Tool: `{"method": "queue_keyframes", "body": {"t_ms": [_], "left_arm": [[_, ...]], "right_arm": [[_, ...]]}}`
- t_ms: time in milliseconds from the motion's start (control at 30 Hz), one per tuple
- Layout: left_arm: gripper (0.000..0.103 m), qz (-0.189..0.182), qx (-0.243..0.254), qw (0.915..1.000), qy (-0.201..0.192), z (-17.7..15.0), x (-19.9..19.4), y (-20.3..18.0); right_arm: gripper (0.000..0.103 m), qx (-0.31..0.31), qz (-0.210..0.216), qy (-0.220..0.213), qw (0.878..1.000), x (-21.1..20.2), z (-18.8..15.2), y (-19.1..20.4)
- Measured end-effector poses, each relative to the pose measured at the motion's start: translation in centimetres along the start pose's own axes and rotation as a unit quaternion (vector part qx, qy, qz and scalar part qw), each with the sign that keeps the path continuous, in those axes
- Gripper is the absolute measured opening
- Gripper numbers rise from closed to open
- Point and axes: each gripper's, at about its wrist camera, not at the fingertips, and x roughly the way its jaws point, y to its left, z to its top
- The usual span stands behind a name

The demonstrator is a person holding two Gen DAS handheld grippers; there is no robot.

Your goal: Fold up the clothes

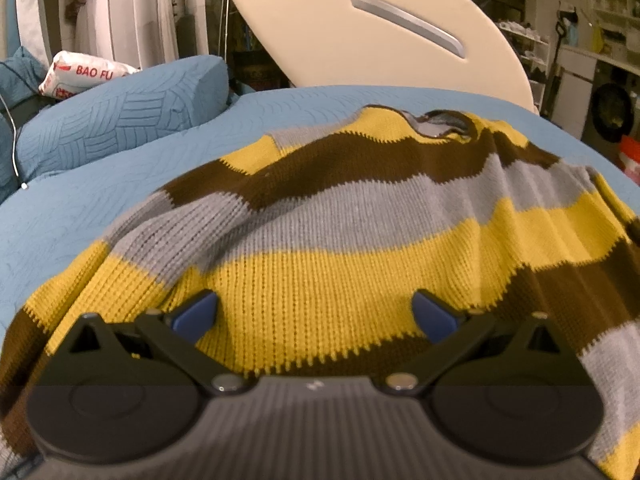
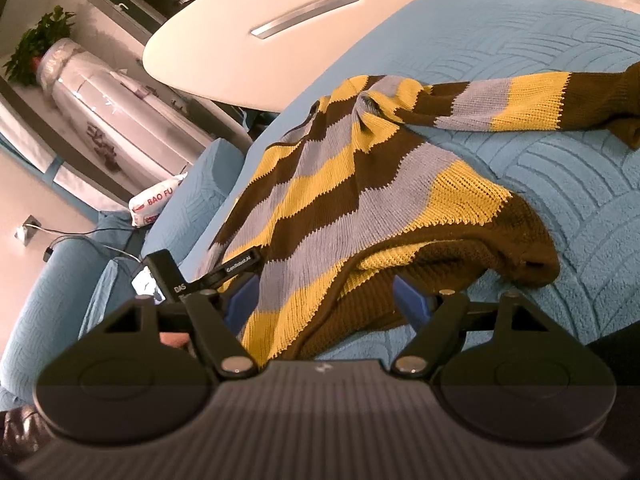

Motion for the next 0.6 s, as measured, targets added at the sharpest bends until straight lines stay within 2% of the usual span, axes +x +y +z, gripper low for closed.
{"method": "queue_keyframes", "body": {"t_ms": [133,367,467,600], "left_arm": [[0.103,-0.011,0.016,0.9998,0.009,0.8,-1.0,0.3],[0.103,-0.067,0.003,0.9975,-0.023,2.5,-7.2,2.3],[0.103,-0.08,-0.003,0.9967,0.012,2.4,-8.2,3.3],[0.103,-0.074,-0.01,0.9955,0.059,0.6,-7.1,3.2]], "right_arm": [[0.078,0.006,0.004,-0.002,1.0,0.1,0.0,-0.1],[0.078,0.006,0.008,-0.005,1.0,0.0,0.0,-0.1],[0.078,0.006,0.009,-0.007,1.0,-0.1,-0.1,0.0],[0.078,0.008,0.011,-0.008,1.0,0.0,-0.1,0.0]]}}
